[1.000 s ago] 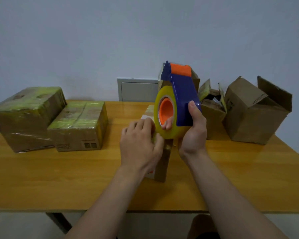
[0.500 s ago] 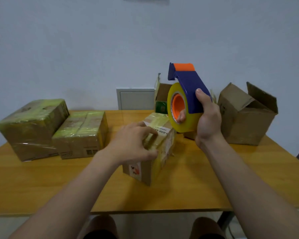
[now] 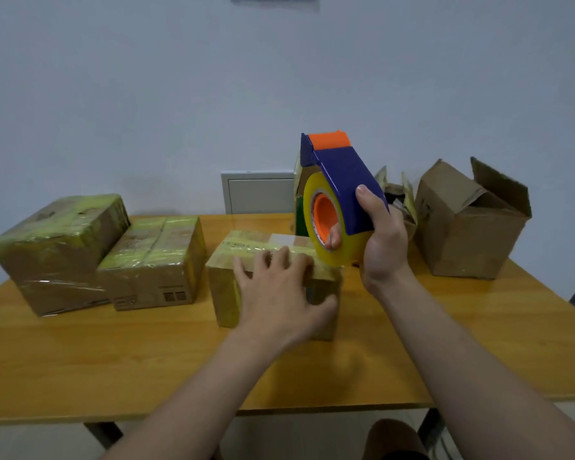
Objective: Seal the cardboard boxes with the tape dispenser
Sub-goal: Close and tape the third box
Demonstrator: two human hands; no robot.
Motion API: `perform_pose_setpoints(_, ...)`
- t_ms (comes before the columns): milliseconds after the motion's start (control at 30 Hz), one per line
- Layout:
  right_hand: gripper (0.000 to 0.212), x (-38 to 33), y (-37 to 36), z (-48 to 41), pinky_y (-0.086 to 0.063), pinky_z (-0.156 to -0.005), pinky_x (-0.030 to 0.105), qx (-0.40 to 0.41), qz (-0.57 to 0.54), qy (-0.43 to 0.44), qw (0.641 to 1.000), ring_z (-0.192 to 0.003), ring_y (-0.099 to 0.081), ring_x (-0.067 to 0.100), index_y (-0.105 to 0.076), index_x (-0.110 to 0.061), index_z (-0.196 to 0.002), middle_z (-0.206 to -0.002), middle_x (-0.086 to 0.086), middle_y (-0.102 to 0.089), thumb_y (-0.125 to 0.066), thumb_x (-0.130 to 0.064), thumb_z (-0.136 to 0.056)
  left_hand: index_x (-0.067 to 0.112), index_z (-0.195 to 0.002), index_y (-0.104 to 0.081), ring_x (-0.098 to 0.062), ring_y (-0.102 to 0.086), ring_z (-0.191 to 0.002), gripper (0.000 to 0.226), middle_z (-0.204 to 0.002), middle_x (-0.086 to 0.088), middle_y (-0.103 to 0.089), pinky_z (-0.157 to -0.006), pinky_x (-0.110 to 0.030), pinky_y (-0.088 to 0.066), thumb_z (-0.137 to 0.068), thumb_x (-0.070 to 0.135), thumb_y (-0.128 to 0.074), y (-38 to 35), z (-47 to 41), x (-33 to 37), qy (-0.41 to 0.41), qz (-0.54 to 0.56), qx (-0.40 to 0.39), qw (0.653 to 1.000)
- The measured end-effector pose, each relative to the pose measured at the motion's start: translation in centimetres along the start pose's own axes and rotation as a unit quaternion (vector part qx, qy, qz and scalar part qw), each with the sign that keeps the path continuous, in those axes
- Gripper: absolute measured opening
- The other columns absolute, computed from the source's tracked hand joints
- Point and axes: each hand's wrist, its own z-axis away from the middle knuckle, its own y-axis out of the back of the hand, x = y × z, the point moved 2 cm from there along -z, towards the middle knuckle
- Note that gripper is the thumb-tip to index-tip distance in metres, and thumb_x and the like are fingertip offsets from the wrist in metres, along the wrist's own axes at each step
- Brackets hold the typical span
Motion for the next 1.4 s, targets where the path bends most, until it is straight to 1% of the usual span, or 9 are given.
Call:
perform_pose_setpoints(133,0.027,0.9,0.1,0.0,-0.057,-0.079,0.041,0.013,-0.020,-0.011,1.000,-0.084,-0.069,0.024,-0.079,-0.026,-0.097,-0.091,0.009,-0.074,-0.057,-0.042,-0.094,0.037,-0.139,-0.040,-0.027,-0.039,-0.139,0.098,-0.139,0.001,-0.048,-0.120,-0.071,-0.012,-0.066,0.102,-0.033,-1.3,-1.1,1.4,0.039,-0.029,0.042,0.998)
perform_pose_setpoints(267,0.066,1.9,0.2,0.1,-0.056,-0.083,0.052,0.026,-0.021,-0.026,0.999,-0.086,-0.064,0.037,-0.061,0.005,-0.121,-0.096,0.030,-0.066,-0.063,-0.051,-0.087,0.034,-0.122,-0.044,-0.022,-0.047,-0.123,0.076,-0.122,0.006,-0.049,-0.119,-0.059,-0.025,-0.067,0.086,-0.049,-1.2,-2.0,0.9,0.008,0.029,0.063,0.998)
perform_pose_setpoints(367,0.066,1.3,0.9,-0.4,-0.058,-0.065,0.040,-0.043,-0.037,-0.011,0.998,-0.061,-0.062,0.035,-0.062,0.014,-0.105,-0.067,0.023,-0.063,-0.060,-0.050,-0.089,0.036,-0.099,-0.042,-0.011,-0.050,-0.105,0.053,-0.103,0.016,-0.049,-0.124,-0.055,-0.019,-0.067,0.075,-0.056,-0.5,-1.4,-0.4,-0.063,0.119,0.080,0.988)
perform_pose_setpoints(600,0.058,-0.9,3.2,-2.0,-0.052,-0.055,0.033,-0.234,-0.106,-0.118,0.959,-0.045,-0.055,0.021,-0.054,0.003,-0.137,-0.061,0.010,-0.063,-0.035,-0.038,-0.099,0.027,-0.114,-0.062,0.005,-0.019,-0.152,0.049,-0.144,0.030,-0.053,-0.124,-0.046,-0.026,-0.069,0.019,-0.077,2.4,-1.2,-7.6,-0.121,0.364,-0.144,0.912)
perform_pose_setpoints(700,0.057,-1.9,3.2,-2.5,-0.040,-0.066,0.042,-0.323,-0.077,-0.152,0.931,-0.045,-0.054,0.022,-0.063,-0.006,-0.132,-0.052,0.005,-0.061,-0.055,-0.046,-0.093,0.021,-0.108,-0.062,0.006,-0.021,-0.152,0.047,-0.143,0.025,-0.058,-0.121,-0.035,-0.021,-0.063,0.012,-0.073,3.9,-1.5,-9.1,-0.128,0.373,-0.215,0.893)
perform_pose_setpoints(933,0.060,-2.1,2.0,-3.3,-0.051,-0.060,0.034,-0.464,-0.002,-0.229,0.856,-0.049,-0.061,0.022,-0.066,0.006,-0.117,-0.057,0.010,-0.065,-0.059,-0.048,-0.094,0.034,-0.125,-0.060,0.006,-0.047,-0.135,0.057,-0.133,0.033,-0.059,-0.108,-0.022,-0.039,-0.072,0.017,-0.073,5.8,-1.4,-9.6,-0.157,0.389,-0.260,0.870)
perform_pose_setpoints(1033,0.045,-2.1,1.3,-3.5,-0.054,-0.059,0.030,-0.490,0.042,-0.219,0.843,-0.050,-0.062,0.018,-0.077,-0.009,-0.093,-0.061,0.005,-0.068,-0.054,-0.047,-0.097,0.045,-0.115,-0.074,-0.002,-0.063,-0.118,0.030,-0.124,0.017,-0.071,-0.106,-0.034,-0.049,-0.088,0.034,-0.067,6.8,-1.7,-9.5,-0.089,0.493,-0.153,0.852)
perform_pose_setpoints(1167,0.043,-2.3,0.8,-4.1,-0.054,-0.058,0.030,-0.492,0.051,-0.219,0.841,-0.051,-0.063,0.017,-0.077,-0.008,-0.098,-0.064,0.003,-0.070,-0.052,-0.044,-0.099,0.023,-0.084,-0.077,-0.014,-0.067,-0.078,0.045,-0.090,-0.005,-0.073,-0.073,-0.033,-0.047,-0.086,0.061,-0.054,7.6,-2.2,-9.0,0.085,0.634,-0.088,0.763)
perform_pose_setpoints(1400,0.049,-2.5,0.5,-4.4,-0.051,-0.056,0.029,-0.456,0.096,-0.207,0.860,-0.047,-0.060,0.021,-0.073,-0.001,-0.081,-0.057,0.009,-0.065,-0.064,-0.048,-0.087,0.015,-0.117,-0.063,-0.014,-0.069,-0.065,0.058,-0.092,-0.011,-0.076,-0.056,-0.021,-0.056,-0.070,0.041,-0.086,7.7,-1.8,-7.5,0.123,0.780,-0.176,0.588)
